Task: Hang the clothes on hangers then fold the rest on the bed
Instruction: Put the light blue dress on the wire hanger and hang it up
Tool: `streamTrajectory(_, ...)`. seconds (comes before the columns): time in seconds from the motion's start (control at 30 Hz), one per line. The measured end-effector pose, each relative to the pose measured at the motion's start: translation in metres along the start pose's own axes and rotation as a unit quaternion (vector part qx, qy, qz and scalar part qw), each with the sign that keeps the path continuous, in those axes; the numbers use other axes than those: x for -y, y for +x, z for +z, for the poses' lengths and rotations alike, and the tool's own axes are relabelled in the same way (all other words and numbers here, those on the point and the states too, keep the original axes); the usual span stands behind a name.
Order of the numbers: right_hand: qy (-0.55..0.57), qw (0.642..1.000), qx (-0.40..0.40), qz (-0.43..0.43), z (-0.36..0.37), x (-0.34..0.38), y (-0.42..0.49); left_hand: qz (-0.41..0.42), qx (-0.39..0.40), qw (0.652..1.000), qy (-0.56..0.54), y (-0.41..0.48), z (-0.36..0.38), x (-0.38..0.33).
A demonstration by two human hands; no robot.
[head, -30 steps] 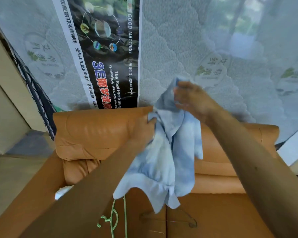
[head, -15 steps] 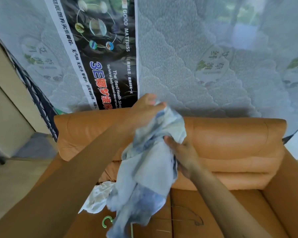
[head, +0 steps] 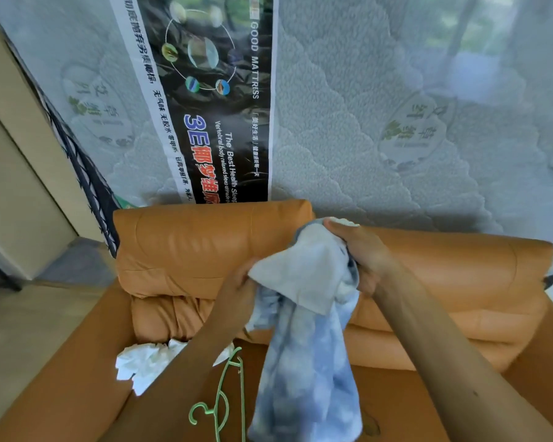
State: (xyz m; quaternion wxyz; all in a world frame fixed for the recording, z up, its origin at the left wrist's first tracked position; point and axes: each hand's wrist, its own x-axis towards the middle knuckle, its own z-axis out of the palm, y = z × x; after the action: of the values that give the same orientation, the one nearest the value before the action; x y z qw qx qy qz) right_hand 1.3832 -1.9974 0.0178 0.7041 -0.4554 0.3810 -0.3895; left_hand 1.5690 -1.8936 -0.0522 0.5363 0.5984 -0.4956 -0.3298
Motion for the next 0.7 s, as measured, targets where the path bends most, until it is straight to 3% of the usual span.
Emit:
streamTrajectory(0.1,-0.019,1.0,-0.003,0.018,-0.019,0.003,-0.002,0.01,-0.062,0.998,-0.007,0.017,-0.007,-0.036)
streamTrajectory(0.2,-0.097,0.995,-0.018,0.02,-0.035,0.011,-0.013,-0.002,-0.075,0.996,-0.057,0.036,-0.008,-0.08)
streamTrajectory(0.3,-0.316,0.944,-0.084,-0.049,-0.039,0.021,-0.02,0.011,-0.011,0.999,-0.03,0.054,-0.002,-0.113)
streamTrajectory(0.33,-0.347,0.931,-0.072,-0.088,-0.035,0.024,-0.026,0.015,0.015,1.0,-0.006,0.057,0.002,-0.119)
streamTrajectory(0.4,-0.333,0.934,0.05,-0.119,-0.023,0.03,-0.04,0.032,0.087,0.995,0.04,0.061,0.01,-0.12)
streamTrajectory(0.47,-0.365,0.909,0.153,-0.129,-0.014,0.024,-0.048,0.045,0.144,0.986,0.065,0.058,0.019,-0.117)
streamTrajectory(0.57,-0.46,0.858,0.095,-0.208,-0.012,0.013,-0.035,0.114,0.182,0.972,0.098,0.053,0.025,-0.109)
streamTrajectory(0.7,-0.412,0.878,0.048,-0.239,-0.025,0.017,-0.029,0.167,0.187,0.946,0.207,0.055,0.006,-0.088)
